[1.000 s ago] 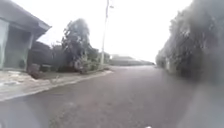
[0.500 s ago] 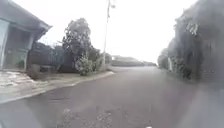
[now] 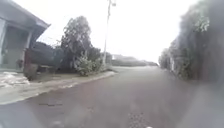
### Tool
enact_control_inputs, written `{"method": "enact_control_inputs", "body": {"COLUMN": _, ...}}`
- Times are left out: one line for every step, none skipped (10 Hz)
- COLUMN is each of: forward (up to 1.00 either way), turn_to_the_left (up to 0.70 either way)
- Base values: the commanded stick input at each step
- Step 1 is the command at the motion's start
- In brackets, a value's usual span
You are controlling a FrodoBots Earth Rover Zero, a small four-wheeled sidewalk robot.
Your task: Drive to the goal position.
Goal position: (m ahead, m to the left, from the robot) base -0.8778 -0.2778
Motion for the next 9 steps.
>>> {"method": "enact_control_inputs", "body": {"forward": 0.7, "turn_to_the_left": 0.0}}
{"method": "enact_control_inputs", "body": {"forward": 0.7, "turn_to_the_left": 0.0}}
{"method": "enact_control_inputs", "body": {"forward": 0.7, "turn_to_the_left": 0.0}}
{"method": "enact_control_inputs", "body": {"forward": 0.7, "turn_to_the_left": 0.0}}
{"method": "enact_control_inputs", "body": {"forward": 0.7, "turn_to_the_left": 0.0}}
{"method": "enact_control_inputs", "body": {"forward": 0.7, "turn_to_the_left": 0.0}}
{"method": "enact_control_inputs", "body": {"forward": 0.7, "turn_to_the_left": 0.0}}
{"method": "enact_control_inputs", "body": {"forward": 0.7, "turn_to_the_left": 0.0}}
{"method": "enact_control_inputs", "body": {"forward": 0.7, "turn_to_the_left": 0.0}}
